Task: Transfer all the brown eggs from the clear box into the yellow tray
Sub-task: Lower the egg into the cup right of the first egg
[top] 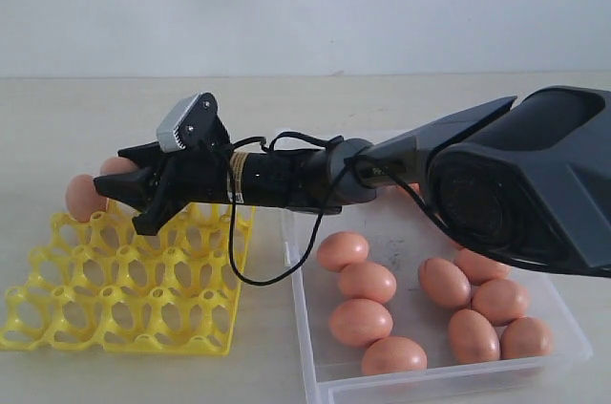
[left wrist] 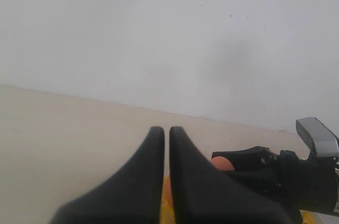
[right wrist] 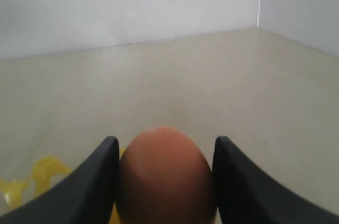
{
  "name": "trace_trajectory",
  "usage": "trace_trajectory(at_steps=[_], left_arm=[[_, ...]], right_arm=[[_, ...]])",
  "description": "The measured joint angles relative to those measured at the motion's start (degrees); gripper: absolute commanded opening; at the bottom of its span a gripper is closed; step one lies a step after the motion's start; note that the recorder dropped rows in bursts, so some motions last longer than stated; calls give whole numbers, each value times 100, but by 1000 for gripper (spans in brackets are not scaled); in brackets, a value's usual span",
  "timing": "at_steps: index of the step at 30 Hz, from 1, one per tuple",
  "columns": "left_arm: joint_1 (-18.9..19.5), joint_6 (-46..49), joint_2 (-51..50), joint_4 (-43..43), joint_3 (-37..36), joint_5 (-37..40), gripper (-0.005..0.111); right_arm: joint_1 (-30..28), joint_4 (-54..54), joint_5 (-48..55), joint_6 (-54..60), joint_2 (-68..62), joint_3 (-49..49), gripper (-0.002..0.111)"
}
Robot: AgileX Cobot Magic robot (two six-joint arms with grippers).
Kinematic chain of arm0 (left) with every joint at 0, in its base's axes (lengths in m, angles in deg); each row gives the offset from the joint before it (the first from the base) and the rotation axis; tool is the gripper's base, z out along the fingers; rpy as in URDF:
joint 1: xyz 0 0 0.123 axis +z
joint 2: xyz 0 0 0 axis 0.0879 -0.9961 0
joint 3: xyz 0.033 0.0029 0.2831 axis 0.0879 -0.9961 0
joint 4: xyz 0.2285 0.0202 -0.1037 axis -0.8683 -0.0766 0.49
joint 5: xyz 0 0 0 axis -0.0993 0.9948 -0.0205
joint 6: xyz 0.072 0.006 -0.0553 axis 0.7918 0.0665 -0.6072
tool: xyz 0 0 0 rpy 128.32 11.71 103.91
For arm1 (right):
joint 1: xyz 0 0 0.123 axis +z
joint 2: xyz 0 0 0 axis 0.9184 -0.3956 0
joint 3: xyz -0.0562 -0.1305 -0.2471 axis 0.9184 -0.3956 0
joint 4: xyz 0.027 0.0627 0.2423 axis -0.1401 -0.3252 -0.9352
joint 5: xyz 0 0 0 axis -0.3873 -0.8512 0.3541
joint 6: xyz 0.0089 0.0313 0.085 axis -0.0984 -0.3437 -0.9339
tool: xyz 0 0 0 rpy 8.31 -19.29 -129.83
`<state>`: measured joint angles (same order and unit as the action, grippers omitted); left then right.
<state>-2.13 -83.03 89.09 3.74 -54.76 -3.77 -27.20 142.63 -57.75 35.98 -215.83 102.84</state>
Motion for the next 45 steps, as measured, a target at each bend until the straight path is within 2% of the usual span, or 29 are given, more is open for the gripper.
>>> trace_trajectory(at_steps=[4,34,37,42,43,45], left_arm=[[0,0,0,0,0,0,4],[0,0,0,0,0,0,4],[0,0,0,0,0,0,4],[0,0,0,0,0,0,4],[0,0,0,0,0,0,4],[0,0,0,0,0,0,4]], right_arm=[[23,238,289,0,0,17,0],[44,316,318,0,0,27,0],[44,316,328,0,0,27,12],[44,241,328,9,0,27,52],[44,179,328,9,0,27,58],[44,92,328,9,0,27,61]])
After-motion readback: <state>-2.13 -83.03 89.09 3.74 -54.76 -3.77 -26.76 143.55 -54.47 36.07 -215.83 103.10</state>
